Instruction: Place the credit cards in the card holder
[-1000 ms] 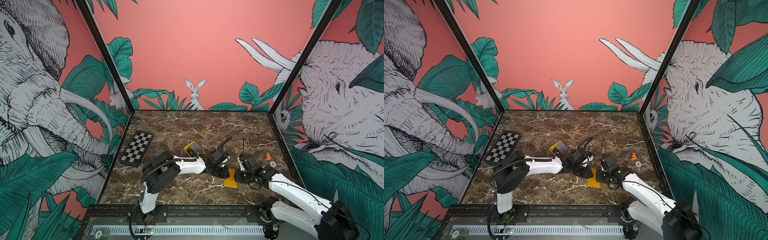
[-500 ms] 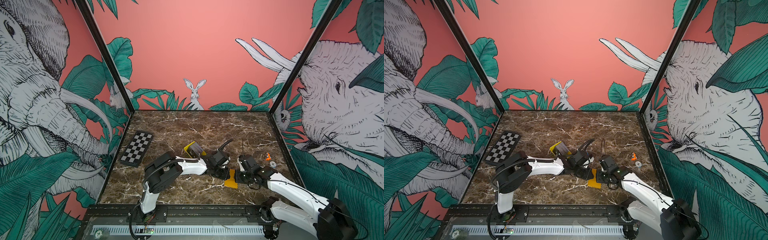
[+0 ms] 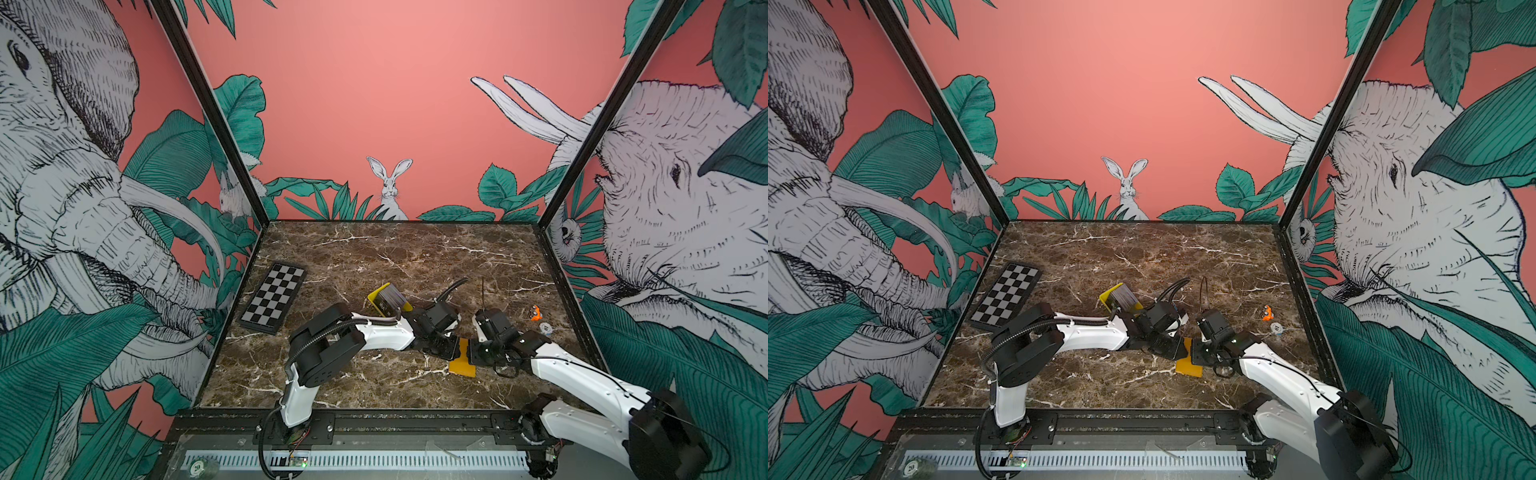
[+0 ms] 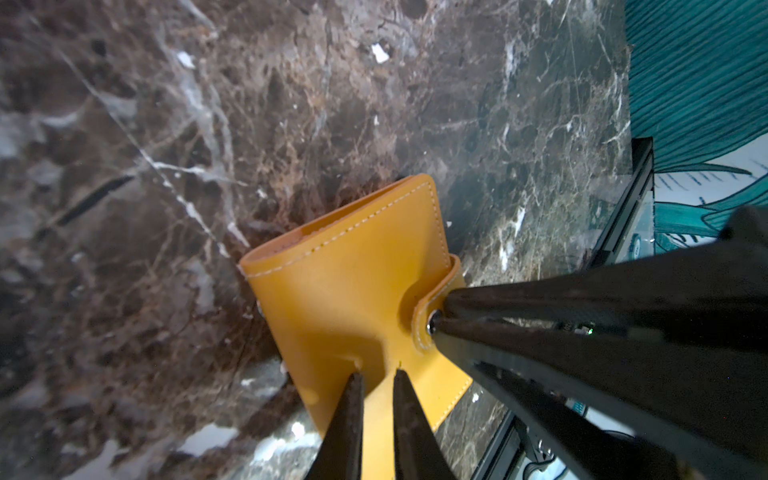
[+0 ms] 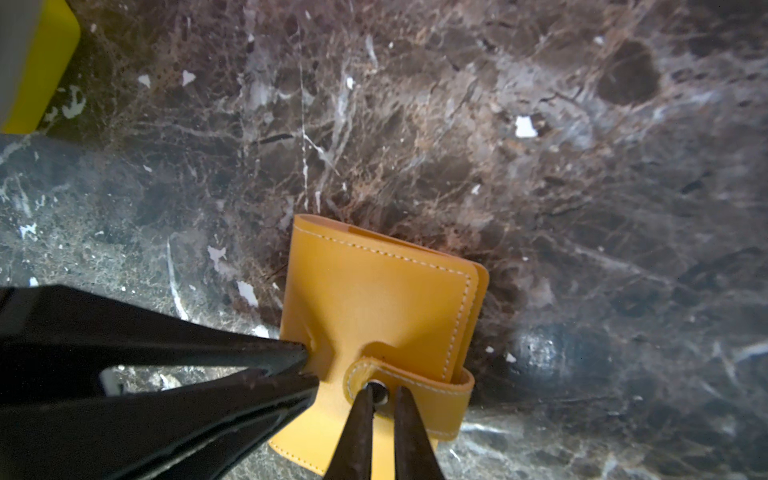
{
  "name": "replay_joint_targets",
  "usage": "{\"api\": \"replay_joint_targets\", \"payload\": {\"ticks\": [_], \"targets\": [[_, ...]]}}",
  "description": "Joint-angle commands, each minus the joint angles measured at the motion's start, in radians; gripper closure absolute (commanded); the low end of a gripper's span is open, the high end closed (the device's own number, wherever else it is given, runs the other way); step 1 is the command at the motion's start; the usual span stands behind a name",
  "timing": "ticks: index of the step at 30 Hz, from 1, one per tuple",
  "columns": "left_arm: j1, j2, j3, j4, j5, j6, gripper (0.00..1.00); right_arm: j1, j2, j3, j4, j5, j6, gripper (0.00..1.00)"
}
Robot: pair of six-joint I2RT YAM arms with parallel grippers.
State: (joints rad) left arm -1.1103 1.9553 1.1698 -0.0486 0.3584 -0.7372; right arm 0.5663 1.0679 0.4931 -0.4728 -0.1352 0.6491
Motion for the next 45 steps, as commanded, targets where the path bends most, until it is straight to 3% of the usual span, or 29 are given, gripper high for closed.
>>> {"api": "replay_joint_targets", "payload": {"ticks": [1, 17, 45], "targets": [[-0.012, 0.016, -0.012, -0.002, -0.005, -0.004, 0.84, -0.005, 0.006, -0.004, 0.013, -0.003, -0.012, 0.87], [-0.014, 0.015, -0.02, 0.002, -0.007, -0.004, 0.84, -0.006, -0.089, 0.045, -0.117, 0.043, -0.029, 0.86], [-0.024, 0.019, -0.022, 0.014, -0.005, -0.011, 0.87, -0.022, 0.032, 0.07, -0.056, 0.024, -0.077, 0.86]]}}
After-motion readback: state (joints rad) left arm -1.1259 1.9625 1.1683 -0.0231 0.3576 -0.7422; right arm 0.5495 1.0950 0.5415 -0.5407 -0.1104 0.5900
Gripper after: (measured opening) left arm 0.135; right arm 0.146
